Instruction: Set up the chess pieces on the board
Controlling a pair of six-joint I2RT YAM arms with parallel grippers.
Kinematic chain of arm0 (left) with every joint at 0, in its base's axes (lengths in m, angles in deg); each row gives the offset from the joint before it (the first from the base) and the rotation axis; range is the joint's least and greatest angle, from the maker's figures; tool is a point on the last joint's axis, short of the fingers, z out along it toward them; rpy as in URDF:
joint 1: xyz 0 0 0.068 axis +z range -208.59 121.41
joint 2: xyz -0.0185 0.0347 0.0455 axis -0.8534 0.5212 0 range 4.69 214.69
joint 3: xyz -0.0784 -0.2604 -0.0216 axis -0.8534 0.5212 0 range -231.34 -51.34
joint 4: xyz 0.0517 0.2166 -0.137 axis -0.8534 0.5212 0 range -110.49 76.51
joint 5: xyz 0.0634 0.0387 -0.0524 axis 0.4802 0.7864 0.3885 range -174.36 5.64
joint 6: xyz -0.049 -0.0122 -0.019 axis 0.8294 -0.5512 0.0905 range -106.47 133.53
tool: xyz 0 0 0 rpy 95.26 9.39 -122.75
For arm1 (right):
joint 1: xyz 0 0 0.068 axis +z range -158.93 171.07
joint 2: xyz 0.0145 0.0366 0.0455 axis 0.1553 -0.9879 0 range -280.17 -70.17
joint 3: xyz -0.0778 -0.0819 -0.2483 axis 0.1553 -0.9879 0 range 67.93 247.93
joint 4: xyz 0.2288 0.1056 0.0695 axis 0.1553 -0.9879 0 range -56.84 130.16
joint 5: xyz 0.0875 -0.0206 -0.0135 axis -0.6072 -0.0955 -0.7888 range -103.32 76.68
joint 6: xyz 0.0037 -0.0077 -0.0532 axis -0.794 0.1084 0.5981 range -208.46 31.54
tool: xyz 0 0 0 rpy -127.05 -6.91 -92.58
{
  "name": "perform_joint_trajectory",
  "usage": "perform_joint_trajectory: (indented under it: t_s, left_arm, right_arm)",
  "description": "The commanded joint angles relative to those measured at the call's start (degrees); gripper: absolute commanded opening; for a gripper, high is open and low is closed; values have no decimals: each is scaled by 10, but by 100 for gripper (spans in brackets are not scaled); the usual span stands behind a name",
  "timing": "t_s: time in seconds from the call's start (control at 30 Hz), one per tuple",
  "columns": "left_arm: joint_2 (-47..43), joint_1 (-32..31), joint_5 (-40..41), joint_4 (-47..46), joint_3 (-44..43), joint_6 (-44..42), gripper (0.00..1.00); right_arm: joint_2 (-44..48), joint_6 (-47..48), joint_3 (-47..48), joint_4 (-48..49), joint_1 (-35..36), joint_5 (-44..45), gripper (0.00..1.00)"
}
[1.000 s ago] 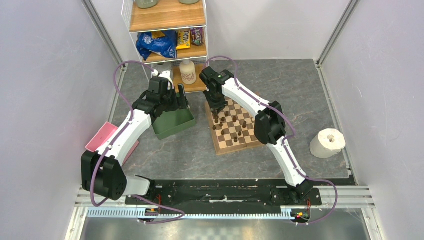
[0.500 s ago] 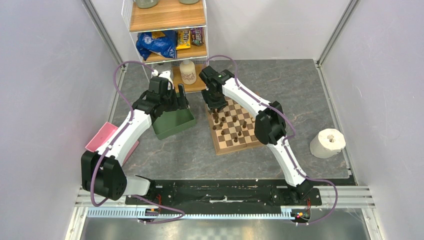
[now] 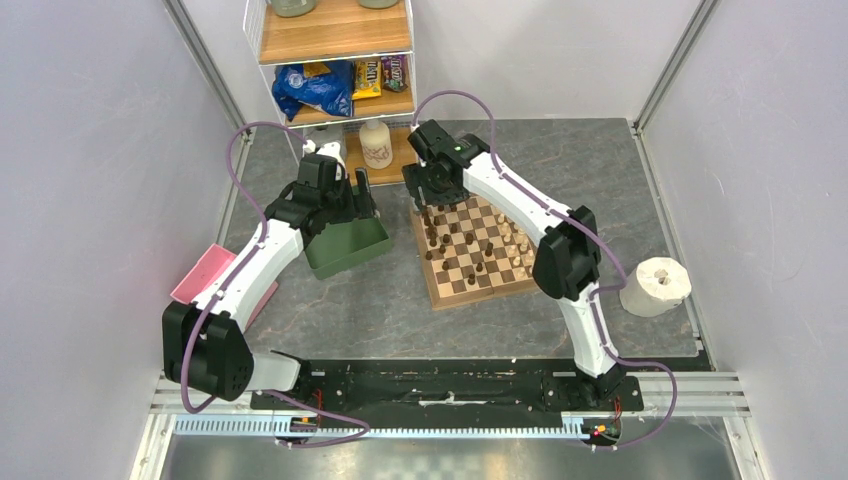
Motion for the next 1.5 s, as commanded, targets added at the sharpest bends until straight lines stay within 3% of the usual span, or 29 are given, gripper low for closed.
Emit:
perform_joint_trajectory:
  t_s: [0.0, 0.23, 0.43, 0.97, 1.17, 1.47]
  left_arm:
    - [-16, 3, 24, -24, 4, 10, 92]
    - [-32, 3, 56, -23, 8, 7, 94]
    - [-33, 3, 58, -26, 8, 7, 95]
    - [-47, 3, 69, -11, 13, 5, 96]
    - [-39, 3, 69, -9, 17, 2, 96]
    - [-6, 4, 57, -19, -7, 9, 96]
  right_arm:
    - [83, -13, -64, 57, -8, 65, 94]
    - [184, -62, -195, 169, -31, 119, 97]
    - [187, -119, -226, 174, -79, 8, 97]
    - [176, -130, -229, 154, -120, -91, 97]
    - [178, -103, -245, 143, -119, -66, 87]
    - [112, -57, -172, 68, -105, -12, 73]
